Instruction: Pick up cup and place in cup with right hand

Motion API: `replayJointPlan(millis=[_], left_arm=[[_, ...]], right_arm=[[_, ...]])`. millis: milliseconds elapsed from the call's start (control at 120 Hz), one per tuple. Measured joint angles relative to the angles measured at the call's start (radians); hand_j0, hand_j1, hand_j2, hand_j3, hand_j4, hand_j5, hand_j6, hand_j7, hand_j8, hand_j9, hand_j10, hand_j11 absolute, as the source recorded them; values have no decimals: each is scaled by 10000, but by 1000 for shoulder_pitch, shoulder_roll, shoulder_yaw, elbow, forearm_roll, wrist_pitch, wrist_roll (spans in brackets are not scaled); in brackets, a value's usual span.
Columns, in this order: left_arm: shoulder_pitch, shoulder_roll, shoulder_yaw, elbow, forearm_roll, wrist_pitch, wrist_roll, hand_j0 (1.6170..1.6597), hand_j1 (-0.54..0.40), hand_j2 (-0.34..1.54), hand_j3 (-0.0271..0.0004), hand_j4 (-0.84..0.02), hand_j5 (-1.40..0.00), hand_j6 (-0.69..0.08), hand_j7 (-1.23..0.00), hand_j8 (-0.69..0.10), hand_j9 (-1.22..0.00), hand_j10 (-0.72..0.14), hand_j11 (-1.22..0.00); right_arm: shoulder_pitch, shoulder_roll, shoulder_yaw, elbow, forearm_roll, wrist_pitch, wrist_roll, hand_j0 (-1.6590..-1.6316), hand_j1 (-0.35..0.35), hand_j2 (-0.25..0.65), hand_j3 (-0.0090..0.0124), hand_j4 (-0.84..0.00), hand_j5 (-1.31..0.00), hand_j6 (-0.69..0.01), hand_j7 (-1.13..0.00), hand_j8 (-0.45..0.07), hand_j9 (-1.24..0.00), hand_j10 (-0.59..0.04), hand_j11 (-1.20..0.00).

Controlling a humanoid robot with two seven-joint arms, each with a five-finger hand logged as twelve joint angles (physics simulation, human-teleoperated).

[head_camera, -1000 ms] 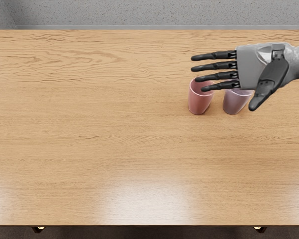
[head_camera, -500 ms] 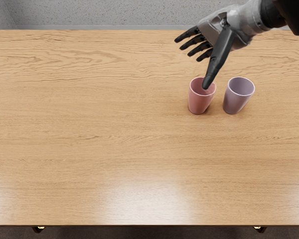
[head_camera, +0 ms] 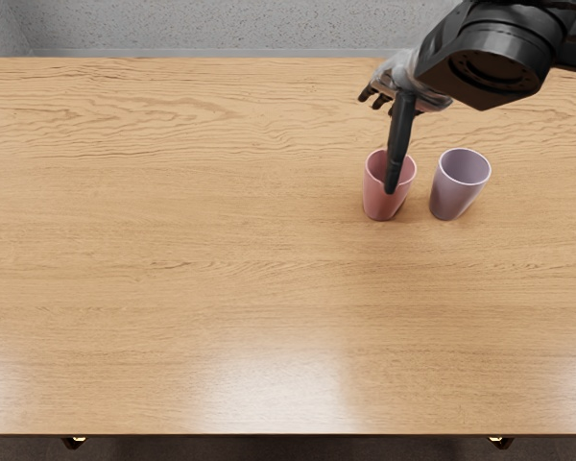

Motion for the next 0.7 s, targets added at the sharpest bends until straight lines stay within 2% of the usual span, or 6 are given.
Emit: replayJointPlan(millis=[117, 325, 483, 700], left_arm=[[0, 0, 0, 0, 0, 0, 0, 16581, 3491, -1, 0, -1, 0, -1, 0, -1, 0, -1, 0], [0, 0, 0, 0, 0, 0, 0, 16581, 3490, -1, 0, -1, 0, -1, 0, -1, 0, -1, 0], [0, 0, 0, 0, 0, 0, 0, 16581, 3490, -1, 0, 0, 0, 0, 0, 0, 0, 0, 0], [-3, 0, 0, -1, 0, 0, 0, 16581, 3490, -1, 0, 0, 0, 0, 0, 0, 0, 0, 0]], right_arm=[[-12, 60, -71, 0, -2, -66, 0, -16581, -3183, -50, 0, -267, -336, -273, -335, -268, -336, -263, -335], [-70, 126, -128, -26, -4, -172, 0, -16581, -3140, -56, 0, -304, -384, -310, -382, -305, -383, -300, -383], [-138, 173, -139, -114, -7, -187, 0, -16581, -3084, -64, 0, -352, -446, -359, -444, -353, -445, -348, -445], [-222, 230, -140, -261, -8, -145, 0, -16581, -3053, -68, 0, -380, -480, -387, -479, -381, -480, -376, -479]])
